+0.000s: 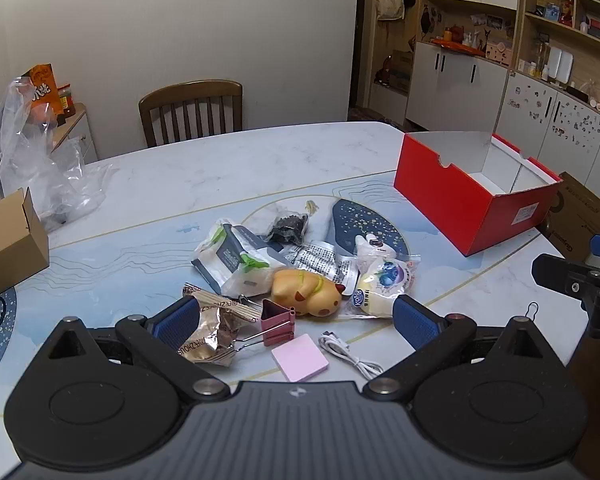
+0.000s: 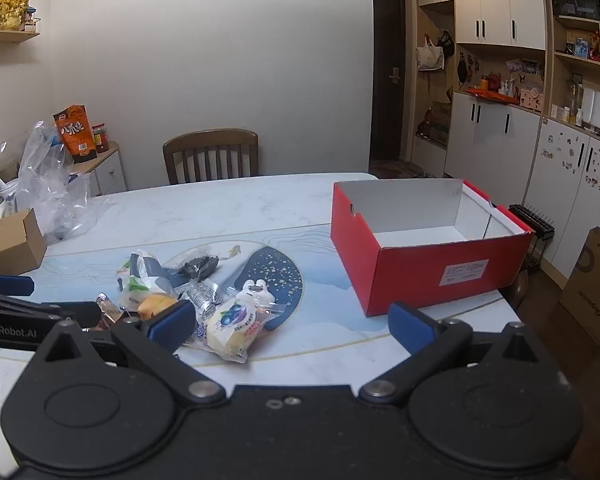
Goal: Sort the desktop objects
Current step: 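Reach the left tool to the gold foil packet while the right tool reaches the blueberry bread packet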
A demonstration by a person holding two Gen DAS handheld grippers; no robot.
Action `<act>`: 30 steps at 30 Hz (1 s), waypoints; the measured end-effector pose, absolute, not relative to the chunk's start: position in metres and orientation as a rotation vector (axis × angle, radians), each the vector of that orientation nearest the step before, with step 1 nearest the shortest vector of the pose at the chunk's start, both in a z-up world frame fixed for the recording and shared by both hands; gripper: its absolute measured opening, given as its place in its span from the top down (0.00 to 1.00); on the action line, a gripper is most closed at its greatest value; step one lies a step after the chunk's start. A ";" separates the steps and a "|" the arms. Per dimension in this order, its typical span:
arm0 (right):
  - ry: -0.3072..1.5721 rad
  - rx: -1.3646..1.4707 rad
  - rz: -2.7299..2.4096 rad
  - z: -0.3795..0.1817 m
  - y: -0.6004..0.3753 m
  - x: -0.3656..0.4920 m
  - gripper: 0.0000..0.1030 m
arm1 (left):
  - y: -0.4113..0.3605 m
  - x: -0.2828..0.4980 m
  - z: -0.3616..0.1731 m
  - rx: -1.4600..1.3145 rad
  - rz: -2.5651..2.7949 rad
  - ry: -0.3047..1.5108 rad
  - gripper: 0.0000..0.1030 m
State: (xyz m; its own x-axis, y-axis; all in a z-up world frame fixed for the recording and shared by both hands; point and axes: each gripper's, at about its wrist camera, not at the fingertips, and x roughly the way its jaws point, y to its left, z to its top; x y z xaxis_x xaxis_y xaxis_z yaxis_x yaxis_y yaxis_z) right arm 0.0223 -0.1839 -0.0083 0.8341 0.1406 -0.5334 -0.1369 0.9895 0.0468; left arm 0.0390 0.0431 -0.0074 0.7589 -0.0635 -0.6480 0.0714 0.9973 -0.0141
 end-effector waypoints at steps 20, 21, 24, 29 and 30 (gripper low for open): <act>0.634 -0.023 0.105 -0.032 -0.136 0.066 0.00 | 0.082 0.063 -0.039 0.118 -0.108 0.667 0.00; 0.640 -0.027 0.103 -0.034 -0.133 0.068 0.01 | 0.084 0.064 -0.044 0.122 -0.107 0.681 0.00; 0.657 -0.043 0.095 -0.042 -0.125 0.076 0.02 | 0.095 0.069 -0.060 0.124 -0.090 0.720 0.00; 0.672 -0.045 0.102 -0.051 -0.117 0.092 0.02 | 0.112 0.078 -0.074 0.105 -0.058 0.753 0.00; 0.674 -0.043 0.101 -0.053 -0.117 0.095 0.02 | 0.115 0.080 -0.075 0.095 -0.055 0.752 0.00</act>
State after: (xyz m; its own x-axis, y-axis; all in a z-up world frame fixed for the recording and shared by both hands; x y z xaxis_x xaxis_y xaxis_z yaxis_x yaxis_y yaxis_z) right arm 0.0948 -0.1166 -0.0532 0.7764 0.0796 -0.6252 -0.1075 0.9942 -0.0069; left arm 0.0796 0.1150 -0.0746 0.7291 -0.0157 -0.6842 0.0838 0.9943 0.0666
